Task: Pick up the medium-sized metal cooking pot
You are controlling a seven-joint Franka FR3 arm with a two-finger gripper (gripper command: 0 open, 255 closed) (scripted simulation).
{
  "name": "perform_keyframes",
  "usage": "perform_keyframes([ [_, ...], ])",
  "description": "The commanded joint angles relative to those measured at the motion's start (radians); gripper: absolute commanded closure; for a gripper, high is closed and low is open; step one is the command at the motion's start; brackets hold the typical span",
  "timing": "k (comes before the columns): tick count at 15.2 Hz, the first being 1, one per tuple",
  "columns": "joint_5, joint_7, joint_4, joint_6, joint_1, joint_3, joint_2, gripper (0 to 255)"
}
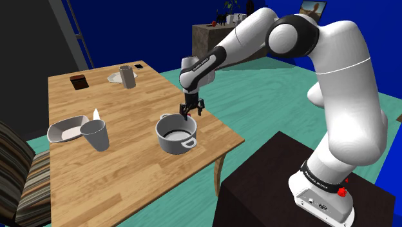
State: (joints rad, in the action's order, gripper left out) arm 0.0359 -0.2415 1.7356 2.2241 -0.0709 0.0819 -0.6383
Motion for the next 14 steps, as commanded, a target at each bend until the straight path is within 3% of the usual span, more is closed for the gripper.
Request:
perform_keyframes([
  [1, -0.001, 0.002, -0.002, 0.019, 0.000, -0.001, -0.020, 0],
  [5, -0.002, 0.003, -0.005, 0.041, -0.001, -0.002, -0.046, 0],
  [6, -0.002, 0.002, -0.004, 0.041, -0.001, -0.002, -0.044, 255],
  [14, -0.002, 0.002, -0.005, 0.041, -0.001, -0.002, -0.045, 255],
])
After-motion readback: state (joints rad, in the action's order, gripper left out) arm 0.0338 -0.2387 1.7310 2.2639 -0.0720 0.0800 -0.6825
